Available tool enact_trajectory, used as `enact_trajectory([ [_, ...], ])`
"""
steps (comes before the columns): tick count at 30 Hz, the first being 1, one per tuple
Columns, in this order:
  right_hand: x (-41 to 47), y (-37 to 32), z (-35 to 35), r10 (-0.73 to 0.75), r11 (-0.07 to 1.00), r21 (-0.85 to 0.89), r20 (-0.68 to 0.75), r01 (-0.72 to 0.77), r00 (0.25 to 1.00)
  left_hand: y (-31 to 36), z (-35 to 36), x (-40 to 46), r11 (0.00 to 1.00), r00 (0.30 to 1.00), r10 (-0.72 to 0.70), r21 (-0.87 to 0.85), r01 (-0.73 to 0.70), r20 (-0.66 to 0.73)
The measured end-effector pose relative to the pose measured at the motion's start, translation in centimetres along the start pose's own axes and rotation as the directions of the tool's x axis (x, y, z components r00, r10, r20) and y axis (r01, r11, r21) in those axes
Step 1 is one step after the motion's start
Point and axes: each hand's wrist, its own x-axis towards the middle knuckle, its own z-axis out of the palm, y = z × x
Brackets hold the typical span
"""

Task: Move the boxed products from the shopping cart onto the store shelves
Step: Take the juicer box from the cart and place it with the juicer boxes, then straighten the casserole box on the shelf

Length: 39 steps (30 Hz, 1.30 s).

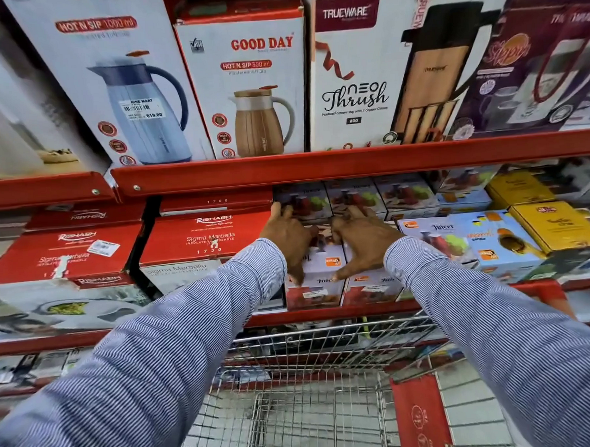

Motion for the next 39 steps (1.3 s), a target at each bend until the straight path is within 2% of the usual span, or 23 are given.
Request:
enact_trajectory([
  [9, -0.1, -0.2, -0.1, 0.001, 0.999, -0.053, -0.024, -0.002, 1.000, -0.6, -0.4, -1.0, 1.000, 0.998, 0.015, 0.001, -0.015, -0.055],
  [15, -0.5, -0.9, 0.7, 0.058, 0.998, -0.024, 0.027, -0.057, 0.998, 0.0, 0.1, -1.5, 0.999, 0.999, 0.030, -0.012, -0.031, -0.033],
  [19, -1.1, -1.1, 1.4, 0.113, 0.993, 0.013, 0.048, -0.114, 0.992, 0.5, 1.1, -3.4, 0.985, 0.982, 0.054, -0.151, -0.082, -0.181],
  [23, -1.4, -2.1, 1.1, 0.169, 0.985, 0.009, 0.059, -0.170, 0.984, -0.5, 2.2, -8.7, 0.952, 0.910, -0.071, -0.300, -0.061, -0.409],
  [25, -1.8, -3.0, 1.0, 0.207, 0.978, 0.029, 0.045, -0.208, 0.977, -1.3, 3.6, -12.1, 0.868, 0.855, -0.226, -0.494, -0.041, -0.468],
  [27, -2.0, -4.4, 1.3, 0.246, 0.963, 0.104, 0.019, -0.247, 0.969, -2.2, 5.8, -15.3, 0.710, 0.793, -0.420, -0.704, -0.015, -0.441],
  [29, -2.1, -6.9, 1.6, 0.282, 0.923, 0.291, -0.073, -0.250, 0.957, -3.1, 8.4, -18.0, 0.503, 0.744, -0.586, -0.864, 0.022, -0.322],
  [31, -2.3, -10.3, 1.7, 0.345, 0.826, 0.530, -0.207, -0.192, 0.915, -4.1, 10.9, -19.9, 0.306, 0.697, -0.700, -0.947, 0.096, -0.155],
  [33, -2.3, -13.7, 1.8, 0.428, 0.693, 0.710, -0.264, -0.127, 0.864, -5.2, 13.5, -20.8, 0.111, 0.668, -0.743, -0.981, 0.158, 0.024],
  [35, -2.0, -16.2, 2.1, 0.487, 0.519, 0.849, -0.204, -0.094, 0.849, -6.2, 15.4, -20.7, -0.026, 0.683, -0.713, -0.980, 0.195, 0.155],
  [37, -1.3, -17.6, 2.4, 0.515, 0.372, 0.924, -0.124, -0.091, 0.848, -7.1, 16.6, -20.0, -0.086, 0.722, -0.660, -0.975, 0.205, 0.210],
  [39, -0.6, -18.4, 2.4, 0.530, 0.307, 0.946, -0.076, -0.108, 0.845, -7.6, 17.1, -19.4, -0.087, 0.748, -0.630, -0.976, 0.197, 0.207],
])
